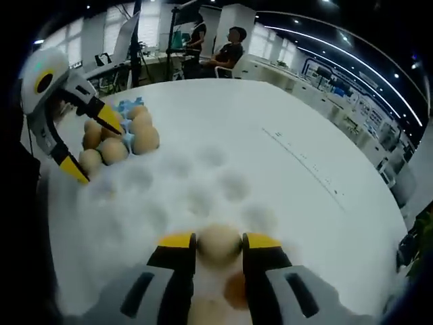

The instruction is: Place the egg into an empty slot of the egg tray after lifting it from the table, then release the egg inside the slot.

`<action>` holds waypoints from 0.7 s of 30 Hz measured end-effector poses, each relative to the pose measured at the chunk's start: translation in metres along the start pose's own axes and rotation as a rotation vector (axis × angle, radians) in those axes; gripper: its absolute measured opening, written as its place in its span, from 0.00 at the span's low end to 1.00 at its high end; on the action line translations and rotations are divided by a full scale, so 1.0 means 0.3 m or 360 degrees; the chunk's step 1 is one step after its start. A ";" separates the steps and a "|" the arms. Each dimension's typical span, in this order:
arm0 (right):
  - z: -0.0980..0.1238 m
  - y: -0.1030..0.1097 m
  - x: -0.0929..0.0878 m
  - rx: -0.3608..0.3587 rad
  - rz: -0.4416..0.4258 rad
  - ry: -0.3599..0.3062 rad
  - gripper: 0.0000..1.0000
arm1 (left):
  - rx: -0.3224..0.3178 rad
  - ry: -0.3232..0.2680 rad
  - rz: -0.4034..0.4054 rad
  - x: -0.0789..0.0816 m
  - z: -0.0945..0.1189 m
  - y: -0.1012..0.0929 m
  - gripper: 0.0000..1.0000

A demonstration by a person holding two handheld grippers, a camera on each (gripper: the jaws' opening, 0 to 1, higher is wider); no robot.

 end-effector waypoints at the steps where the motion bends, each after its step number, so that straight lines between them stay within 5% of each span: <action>1: -0.003 -0.003 -0.002 0.0022 -0.0007 0.0003 0.28 | 0.0000 -0.0004 0.0007 -0.002 0.000 0.002 0.48; 21: -0.014 0.010 0.008 -0.0011 0.0121 0.0119 0.28 | -0.0017 0.0066 -0.0072 0.010 -0.006 -0.014 0.43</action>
Point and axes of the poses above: the point that each gripper's makers call its tool centre point, and the gripper's own axes: z roughly backward along the fingers, y roughly to its left, x roughly out of its top, the point moved 3 cm from there along z, roughly backward along the fingers, and after that the axes turned 2 degrees about -x, right-handed, at the moved point
